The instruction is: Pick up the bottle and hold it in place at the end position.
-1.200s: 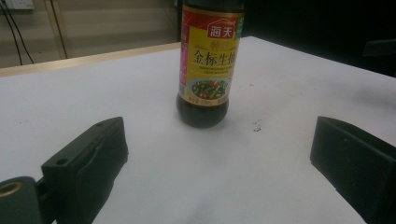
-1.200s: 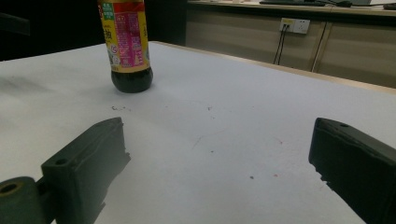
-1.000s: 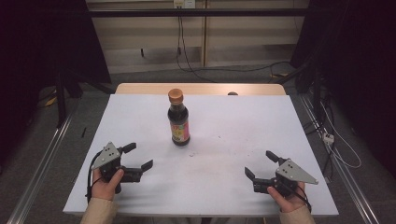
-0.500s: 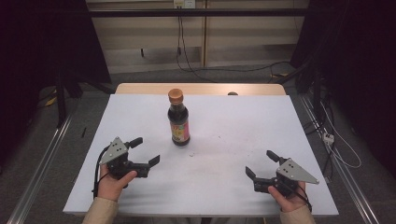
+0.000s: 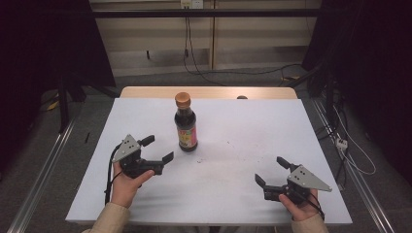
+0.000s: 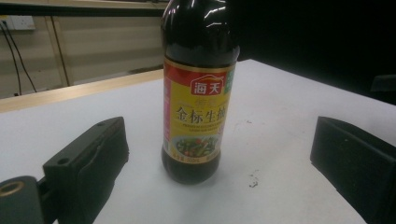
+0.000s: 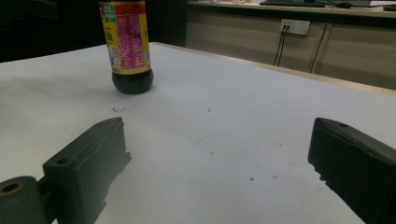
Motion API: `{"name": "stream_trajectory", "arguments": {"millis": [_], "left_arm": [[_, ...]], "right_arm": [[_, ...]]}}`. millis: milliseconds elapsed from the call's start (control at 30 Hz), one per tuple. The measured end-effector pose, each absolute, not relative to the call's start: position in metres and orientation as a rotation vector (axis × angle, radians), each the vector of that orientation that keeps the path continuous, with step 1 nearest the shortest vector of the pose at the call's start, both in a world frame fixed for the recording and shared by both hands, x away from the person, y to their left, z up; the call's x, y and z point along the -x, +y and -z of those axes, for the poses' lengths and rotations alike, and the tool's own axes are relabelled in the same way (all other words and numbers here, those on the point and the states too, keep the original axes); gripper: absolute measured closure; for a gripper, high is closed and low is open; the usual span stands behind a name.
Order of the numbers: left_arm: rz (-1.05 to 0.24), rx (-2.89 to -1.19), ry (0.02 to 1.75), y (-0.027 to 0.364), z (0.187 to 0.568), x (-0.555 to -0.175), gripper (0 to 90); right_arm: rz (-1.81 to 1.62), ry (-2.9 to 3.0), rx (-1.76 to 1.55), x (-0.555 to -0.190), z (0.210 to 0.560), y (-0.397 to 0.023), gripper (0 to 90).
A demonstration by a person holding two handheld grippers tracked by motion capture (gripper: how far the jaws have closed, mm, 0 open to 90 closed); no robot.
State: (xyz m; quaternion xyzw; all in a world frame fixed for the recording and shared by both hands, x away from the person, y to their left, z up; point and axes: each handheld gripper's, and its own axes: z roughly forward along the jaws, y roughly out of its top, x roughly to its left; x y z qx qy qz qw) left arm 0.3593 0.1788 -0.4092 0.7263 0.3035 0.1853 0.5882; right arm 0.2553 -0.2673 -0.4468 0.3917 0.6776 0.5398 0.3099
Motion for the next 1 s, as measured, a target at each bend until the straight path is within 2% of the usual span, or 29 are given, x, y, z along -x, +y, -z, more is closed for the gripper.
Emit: {"name": "stream_trajectory", "arguments": {"millis": [133,1000], "left_arm": [[-0.441,-1.680,0.714,0.170,0.406,-0.364,6.7],[-0.438,-1.728,0.753,0.130,0.394,-0.406,7.2]], "right_arm": [[-1.429,1.788,-1.035,-0.255,0.446,-0.268,3.8],[-1.444,1.779,-1.047,-0.255,0.446,-0.270,3.9]]}}
